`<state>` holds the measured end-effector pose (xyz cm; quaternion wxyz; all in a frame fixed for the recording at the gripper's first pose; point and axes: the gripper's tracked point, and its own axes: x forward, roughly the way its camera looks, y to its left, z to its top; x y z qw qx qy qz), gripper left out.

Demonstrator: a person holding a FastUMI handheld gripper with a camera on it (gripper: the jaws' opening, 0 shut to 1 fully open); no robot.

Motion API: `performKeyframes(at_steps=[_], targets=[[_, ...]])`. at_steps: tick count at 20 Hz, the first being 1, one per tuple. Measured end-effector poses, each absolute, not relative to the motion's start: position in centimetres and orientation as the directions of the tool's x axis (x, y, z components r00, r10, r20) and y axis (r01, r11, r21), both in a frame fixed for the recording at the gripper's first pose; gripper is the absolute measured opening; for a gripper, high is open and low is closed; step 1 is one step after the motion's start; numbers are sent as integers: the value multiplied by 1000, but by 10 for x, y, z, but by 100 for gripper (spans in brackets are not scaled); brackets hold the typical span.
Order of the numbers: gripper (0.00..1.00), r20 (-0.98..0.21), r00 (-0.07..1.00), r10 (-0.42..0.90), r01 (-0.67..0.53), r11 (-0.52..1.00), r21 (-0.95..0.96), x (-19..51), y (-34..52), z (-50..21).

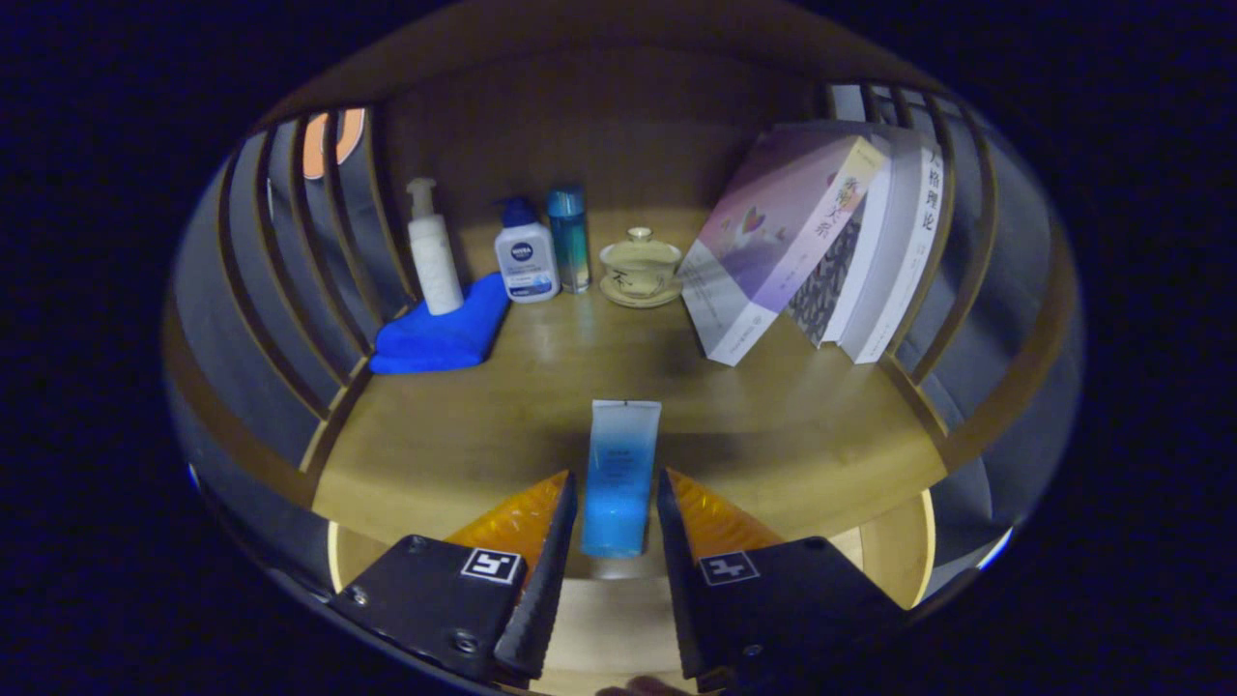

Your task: Pull open the drawer, take out the items inside it, and place them on the countertop above the cabinet.

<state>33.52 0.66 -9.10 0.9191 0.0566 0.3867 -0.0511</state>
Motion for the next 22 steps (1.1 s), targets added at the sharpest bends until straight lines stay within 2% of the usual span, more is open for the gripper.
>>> performKeyframes(at_steps=[2, 8, 12, 17, 22], targets=[[67, -691, 722, -38, 110, 992, 60, 316, 11, -72], [67, -597, 802, 22, 28, 997, 75, 247, 30, -24], [87, -554, 830, 54, -25, 998, 59, 189, 46, -13], [90, -518, 850, 97, -56, 994, 94, 122, 55, -20], [90, -419, 905, 71, -22, 992, 121, 87, 50, -22]])
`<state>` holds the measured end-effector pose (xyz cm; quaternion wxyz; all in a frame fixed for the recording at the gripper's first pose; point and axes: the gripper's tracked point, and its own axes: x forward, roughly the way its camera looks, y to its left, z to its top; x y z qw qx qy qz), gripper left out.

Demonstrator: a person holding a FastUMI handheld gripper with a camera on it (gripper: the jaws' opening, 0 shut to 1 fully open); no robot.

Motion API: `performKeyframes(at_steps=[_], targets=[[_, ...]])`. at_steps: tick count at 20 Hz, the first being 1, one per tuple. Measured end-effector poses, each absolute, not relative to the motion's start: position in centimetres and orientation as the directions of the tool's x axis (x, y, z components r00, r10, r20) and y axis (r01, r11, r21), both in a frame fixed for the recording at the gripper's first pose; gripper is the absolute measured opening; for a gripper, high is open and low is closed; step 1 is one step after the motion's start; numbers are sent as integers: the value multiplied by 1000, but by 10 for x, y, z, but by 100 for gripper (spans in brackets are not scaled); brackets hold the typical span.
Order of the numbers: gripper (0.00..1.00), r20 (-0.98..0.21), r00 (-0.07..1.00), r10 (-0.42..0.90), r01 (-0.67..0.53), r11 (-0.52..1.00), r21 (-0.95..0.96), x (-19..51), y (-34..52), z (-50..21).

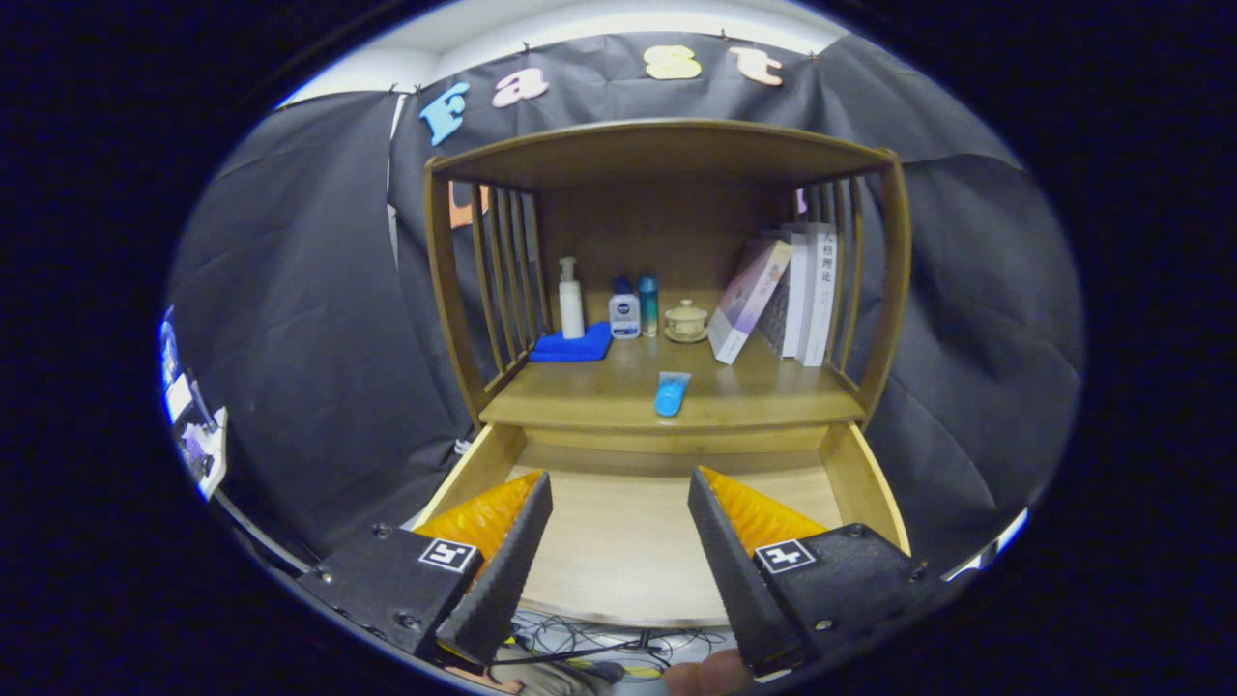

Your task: Pull open the drawer, take out the items inside it, and place them on the countertop above the cabinet.

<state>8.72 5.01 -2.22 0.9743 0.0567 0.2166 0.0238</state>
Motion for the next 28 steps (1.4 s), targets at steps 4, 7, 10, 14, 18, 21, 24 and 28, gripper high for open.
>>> performKeyframes(at_steps=[4, 7, 10, 14, 18, 21, 24, 28], targets=[[92, -330, 942, 60, -17, 991, 131, 70, 50, -30], [99, -284, 958, 37, -4, 993, 119, 56, 48, -50], [98, -250, 968, 29, 4, 991, 130, 46, 49, -68], [98, -195, 981, 0, 14, 997, 71, 33, 45, -87], [98, -199, 980, 24, -14, 999, 48, 18, 54, -122], [98, -219, 976, 17, -8, 999, 42, 11, 56, -150], [98, -245, 969, -6, 18, 999, 48, 10, 50, -175], [98, -255, 967, -17, 31, 998, 52, 12, 42, -197]])
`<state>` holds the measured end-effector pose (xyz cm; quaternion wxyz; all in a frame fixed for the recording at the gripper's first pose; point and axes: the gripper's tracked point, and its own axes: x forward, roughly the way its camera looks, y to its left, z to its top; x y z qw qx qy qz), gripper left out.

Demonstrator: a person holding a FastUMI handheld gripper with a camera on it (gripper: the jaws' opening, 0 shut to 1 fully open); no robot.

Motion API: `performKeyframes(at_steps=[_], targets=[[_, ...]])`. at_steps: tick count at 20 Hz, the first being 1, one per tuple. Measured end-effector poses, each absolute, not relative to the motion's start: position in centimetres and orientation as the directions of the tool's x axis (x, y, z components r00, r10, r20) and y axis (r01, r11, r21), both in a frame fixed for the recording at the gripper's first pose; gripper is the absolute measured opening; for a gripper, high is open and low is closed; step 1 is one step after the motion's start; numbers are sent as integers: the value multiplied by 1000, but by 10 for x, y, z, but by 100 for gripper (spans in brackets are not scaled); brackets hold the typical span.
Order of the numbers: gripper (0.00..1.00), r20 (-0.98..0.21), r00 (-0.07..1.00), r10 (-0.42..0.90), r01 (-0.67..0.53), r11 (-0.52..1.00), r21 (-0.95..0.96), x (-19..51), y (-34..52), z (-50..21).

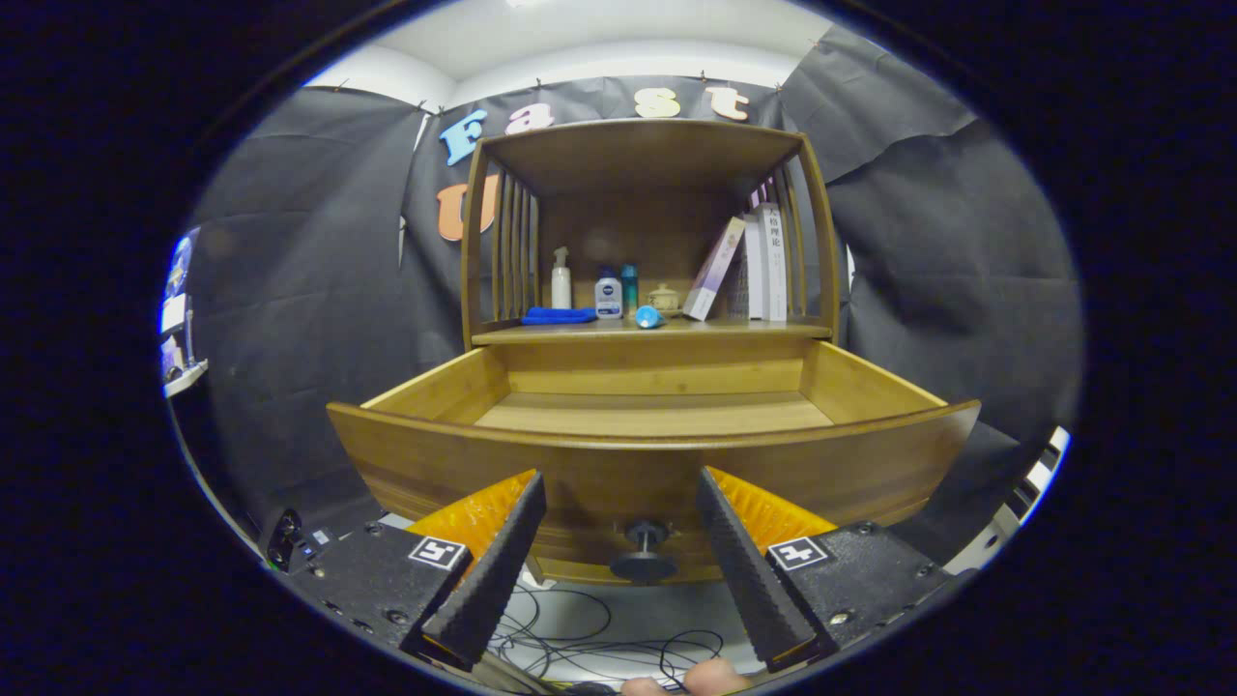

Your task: Pull open the drawer, take out the items inside it, and place them on the countertop above the cabinet.

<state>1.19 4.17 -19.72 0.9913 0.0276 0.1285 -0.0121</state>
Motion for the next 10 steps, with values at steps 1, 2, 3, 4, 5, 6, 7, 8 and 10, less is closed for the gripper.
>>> performKeyframes(at_steps=[1, 2, 3, 4, 5, 6, 7, 8, 10], targets=[[98, -268, 963, -19, 35, 998, 51, 12, 40, -206], [98, -282, 959, -23, 39, 998, 52, 13, 40, -212], [98, -290, 957, -25, 42, 998, 54, 15, 38, -216], [98, -293, 956, -33, 51, 997, 53, 17, 37, -217], [98, -289, 956, -44, 60, 997, 49, 18, 37, -219], [99, -283, 957, -54, 67, 997, 37, 20, 37, -218], [98, -279, 958, -68, 76, 997, 19, 16, 36, -221], [99, -274, 958, -82, 88, 996, 7, 17, 36, -221], [99, -268, 957, -115, 118, 993, -4, 20, 34, -222]])
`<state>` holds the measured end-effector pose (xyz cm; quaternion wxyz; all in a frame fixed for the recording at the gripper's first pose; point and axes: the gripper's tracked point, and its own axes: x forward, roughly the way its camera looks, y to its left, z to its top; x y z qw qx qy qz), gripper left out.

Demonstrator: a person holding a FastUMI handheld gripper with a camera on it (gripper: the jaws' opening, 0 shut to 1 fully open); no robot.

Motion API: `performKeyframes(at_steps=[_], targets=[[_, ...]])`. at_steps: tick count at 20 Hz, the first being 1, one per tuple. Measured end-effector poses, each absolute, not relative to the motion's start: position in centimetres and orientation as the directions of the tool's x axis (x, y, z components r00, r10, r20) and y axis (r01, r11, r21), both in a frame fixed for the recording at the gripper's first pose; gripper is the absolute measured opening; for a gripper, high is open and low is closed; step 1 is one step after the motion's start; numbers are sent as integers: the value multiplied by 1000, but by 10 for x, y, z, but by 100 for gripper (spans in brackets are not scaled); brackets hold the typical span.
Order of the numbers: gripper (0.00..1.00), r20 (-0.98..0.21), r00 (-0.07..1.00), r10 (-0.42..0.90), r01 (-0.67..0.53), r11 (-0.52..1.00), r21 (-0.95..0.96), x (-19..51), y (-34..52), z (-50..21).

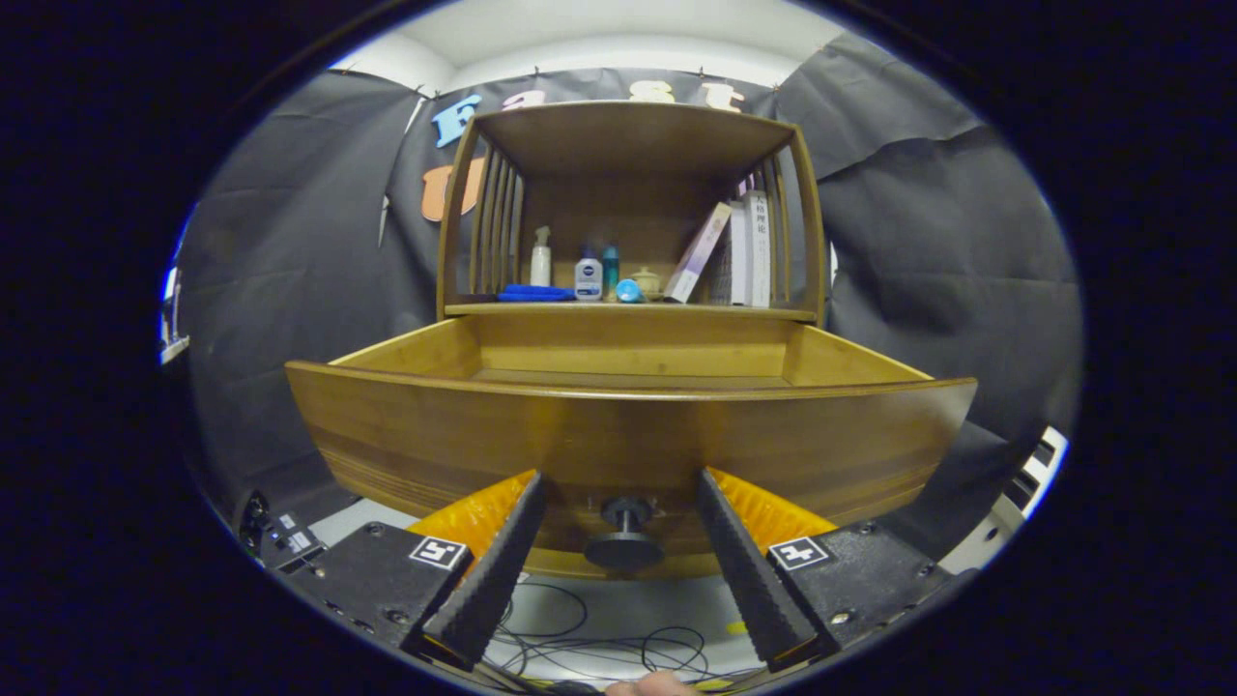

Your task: Pull open the drawer, take out the items inside it, and place them on the countertop above the cabinet.

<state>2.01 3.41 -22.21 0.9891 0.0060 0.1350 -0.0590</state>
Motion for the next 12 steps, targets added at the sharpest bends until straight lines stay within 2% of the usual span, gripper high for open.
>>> performKeyframes(at_steps=[12], targets=[[99, -262, 960, -102, 96, 995, -36, 49, 40, -213]])
